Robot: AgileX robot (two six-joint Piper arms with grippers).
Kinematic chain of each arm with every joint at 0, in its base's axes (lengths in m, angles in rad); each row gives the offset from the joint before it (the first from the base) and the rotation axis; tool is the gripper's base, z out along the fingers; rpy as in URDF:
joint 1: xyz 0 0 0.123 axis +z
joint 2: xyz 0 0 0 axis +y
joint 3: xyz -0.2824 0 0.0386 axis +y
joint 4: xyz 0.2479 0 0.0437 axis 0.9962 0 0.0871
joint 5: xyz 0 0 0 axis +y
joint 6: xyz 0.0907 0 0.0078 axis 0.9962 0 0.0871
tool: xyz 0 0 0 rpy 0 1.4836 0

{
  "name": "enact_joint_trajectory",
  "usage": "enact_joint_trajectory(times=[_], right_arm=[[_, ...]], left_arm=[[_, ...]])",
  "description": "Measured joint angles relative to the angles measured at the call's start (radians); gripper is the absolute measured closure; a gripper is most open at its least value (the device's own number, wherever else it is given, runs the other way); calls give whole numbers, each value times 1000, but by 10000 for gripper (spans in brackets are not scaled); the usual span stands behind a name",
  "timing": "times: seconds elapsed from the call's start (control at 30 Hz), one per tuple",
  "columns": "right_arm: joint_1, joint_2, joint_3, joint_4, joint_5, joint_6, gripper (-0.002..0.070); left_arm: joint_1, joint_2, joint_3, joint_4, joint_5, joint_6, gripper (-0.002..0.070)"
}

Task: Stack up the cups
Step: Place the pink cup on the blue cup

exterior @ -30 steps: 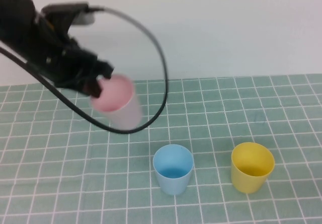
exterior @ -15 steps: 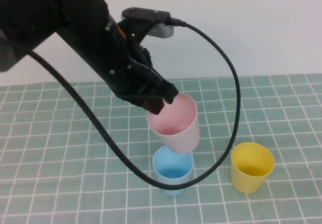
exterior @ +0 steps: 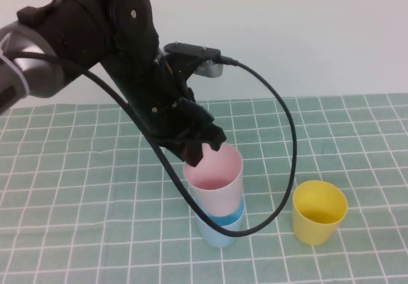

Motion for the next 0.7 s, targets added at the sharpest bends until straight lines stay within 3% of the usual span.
enact_joint_trajectory(times=[0.13, 0.7], right_arm=[[0, 0, 0, 0, 0, 0, 638], [-2, 0, 0, 0, -24, 0, 638]], left_arm=[[0, 13, 0, 54, 10, -22, 662], [0, 88, 0, 49, -21, -39, 662]])
